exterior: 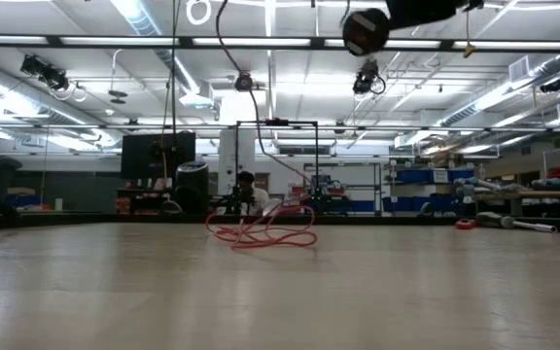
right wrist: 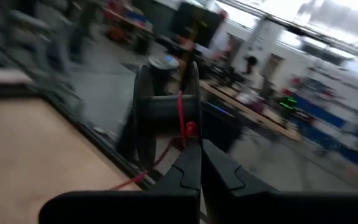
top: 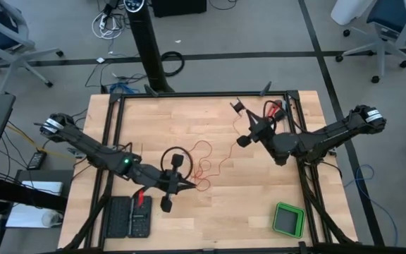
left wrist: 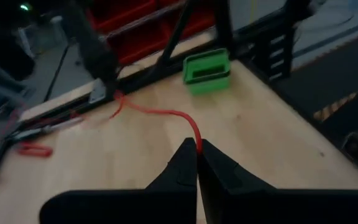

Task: Coil cords
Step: Uncoil the red wire from the black spool

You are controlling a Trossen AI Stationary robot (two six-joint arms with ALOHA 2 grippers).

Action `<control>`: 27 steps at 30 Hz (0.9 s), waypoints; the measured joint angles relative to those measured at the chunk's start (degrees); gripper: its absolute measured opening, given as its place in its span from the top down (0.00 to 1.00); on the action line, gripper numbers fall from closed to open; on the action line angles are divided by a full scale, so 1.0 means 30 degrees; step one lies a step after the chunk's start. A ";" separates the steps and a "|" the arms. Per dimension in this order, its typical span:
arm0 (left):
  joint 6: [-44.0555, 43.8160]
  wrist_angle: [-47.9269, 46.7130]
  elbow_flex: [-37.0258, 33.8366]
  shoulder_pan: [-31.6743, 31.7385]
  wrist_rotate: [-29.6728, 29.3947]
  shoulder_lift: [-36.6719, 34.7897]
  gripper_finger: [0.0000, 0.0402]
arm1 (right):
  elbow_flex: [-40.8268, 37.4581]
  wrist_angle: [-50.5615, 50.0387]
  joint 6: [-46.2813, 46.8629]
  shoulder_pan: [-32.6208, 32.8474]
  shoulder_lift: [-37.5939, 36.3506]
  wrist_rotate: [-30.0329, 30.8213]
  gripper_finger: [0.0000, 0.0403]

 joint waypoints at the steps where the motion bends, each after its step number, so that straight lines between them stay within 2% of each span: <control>1: -0.0023 0.0915 -0.0417 0.0191 0.0576 0.0000 0.99 | 0.0000 0.0491 -0.0202 0.0107 -0.0033 -0.0523 1.00; 6: -0.0691 0.4780 -0.2610 0.1400 0.3067 0.0000 0.99 | 0.0000 0.3170 -0.1870 0.0852 -0.0062 -0.2117 1.00; 9: -0.1852 0.5498 -0.3533 0.2147 0.3343 -0.0007 0.99 | 0.0000 0.4509 -0.3111 0.1445 -0.0070 -0.2723 1.00; 11: -0.2727 0.5344 -0.4117 0.2653 0.2714 0.0000 0.99 | 0.0000 0.5265 -0.3872 0.1931 -0.0070 -0.3152 1.00; 16: -0.4157 0.5347 -0.5085 0.3676 -0.0779 0.0000 0.99 | 0.0000 0.5832 -0.5838 0.3391 -0.0084 -0.3852 1.00; 19: -0.4604 0.5408 -0.5156 0.4162 -0.2189 0.0000 0.99 | 0.0000 0.5817 -0.6922 0.4310 -0.0084 -0.4245 1.00; 23: -0.4801 0.5777 -0.5156 0.4820 -0.3040 -0.0007 0.99 | 0.0000 0.5482 -0.7764 0.5289 -0.0084 -0.5206 1.00; 27: -0.4882 0.6115 -0.5149 0.5399 -0.3088 -0.0036 0.99 | 0.0000 0.4558 -0.7793 0.5926 -0.0084 -0.6520 1.00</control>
